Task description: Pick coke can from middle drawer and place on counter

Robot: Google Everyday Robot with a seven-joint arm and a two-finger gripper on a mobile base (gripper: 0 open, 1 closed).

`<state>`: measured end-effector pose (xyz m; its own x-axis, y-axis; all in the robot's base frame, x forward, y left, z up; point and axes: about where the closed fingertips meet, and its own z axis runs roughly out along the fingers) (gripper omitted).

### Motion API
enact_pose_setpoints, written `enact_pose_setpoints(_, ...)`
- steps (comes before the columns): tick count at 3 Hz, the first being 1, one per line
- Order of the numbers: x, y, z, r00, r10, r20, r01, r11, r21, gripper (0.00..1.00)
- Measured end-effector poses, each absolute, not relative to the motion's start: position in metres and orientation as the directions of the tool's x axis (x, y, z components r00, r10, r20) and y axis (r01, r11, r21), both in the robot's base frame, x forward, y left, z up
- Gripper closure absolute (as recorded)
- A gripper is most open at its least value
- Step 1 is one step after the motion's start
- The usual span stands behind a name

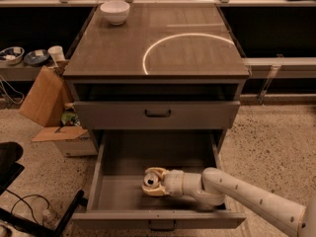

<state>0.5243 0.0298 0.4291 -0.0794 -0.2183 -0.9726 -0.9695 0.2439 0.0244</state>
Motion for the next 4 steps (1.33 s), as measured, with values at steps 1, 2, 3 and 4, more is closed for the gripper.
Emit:
enact_pose_setpoints(1,0.522,0.031,0.436,-0.077,-0.221,-0.972,-0.97,0.242,0.022,1.0)
enact_pose_setpoints(2,0.501,0.017,0.491,-0.077,-0.202,-0.976,-0.968,0.25,0.024,1.0)
enact_pose_setpoints(3,0.47,-0.017,0.575,-0.087,-0.191,-0.978,-0.964,0.264,0.034,1.0)
enact_pose_setpoints(4,0.464,-0.055,0.668,-0.096,-0.186,-0.978,-0.957,0.288,0.039,1.0)
